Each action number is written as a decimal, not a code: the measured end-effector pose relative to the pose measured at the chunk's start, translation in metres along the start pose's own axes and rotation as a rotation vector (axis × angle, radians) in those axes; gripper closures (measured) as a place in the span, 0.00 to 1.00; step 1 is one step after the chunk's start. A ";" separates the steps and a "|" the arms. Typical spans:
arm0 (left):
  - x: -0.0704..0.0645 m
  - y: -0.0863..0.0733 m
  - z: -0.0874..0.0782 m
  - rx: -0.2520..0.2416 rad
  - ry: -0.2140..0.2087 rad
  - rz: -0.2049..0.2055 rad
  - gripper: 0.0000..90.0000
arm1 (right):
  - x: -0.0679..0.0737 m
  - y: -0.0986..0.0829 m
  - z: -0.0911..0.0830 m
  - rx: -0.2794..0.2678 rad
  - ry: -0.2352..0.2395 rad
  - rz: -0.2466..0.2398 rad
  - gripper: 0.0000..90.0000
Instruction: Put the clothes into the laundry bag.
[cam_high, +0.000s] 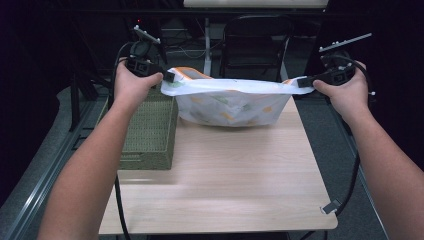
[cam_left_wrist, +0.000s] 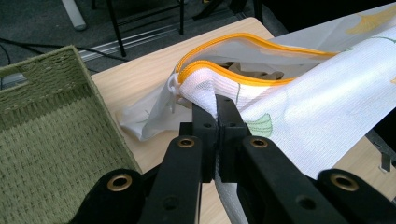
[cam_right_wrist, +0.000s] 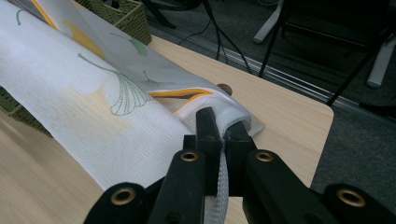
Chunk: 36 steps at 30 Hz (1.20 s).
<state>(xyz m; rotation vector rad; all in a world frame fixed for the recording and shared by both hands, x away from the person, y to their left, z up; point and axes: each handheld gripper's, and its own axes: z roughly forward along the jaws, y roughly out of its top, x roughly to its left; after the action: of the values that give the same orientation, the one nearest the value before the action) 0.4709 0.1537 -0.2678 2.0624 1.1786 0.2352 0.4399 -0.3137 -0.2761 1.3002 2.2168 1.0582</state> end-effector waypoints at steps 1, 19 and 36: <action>0.000 0.000 0.000 0.000 -0.001 -0.001 0.99 | 0.000 0.000 0.000 0.002 0.000 0.001 0.98; 0.000 -0.004 -0.001 0.013 -0.006 -0.001 0.99 | 0.002 0.000 -0.001 0.008 0.002 -0.003 0.97; -0.001 -0.001 -0.009 -0.007 0.003 0.010 0.99 | 0.006 0.006 -0.008 -0.021 -0.010 -0.016 0.97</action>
<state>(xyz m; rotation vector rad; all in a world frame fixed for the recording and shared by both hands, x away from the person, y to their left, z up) 0.4653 0.1578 -0.2615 2.0631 1.1686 0.2471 0.4350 -0.3103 -0.2657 1.2744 2.1992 1.0636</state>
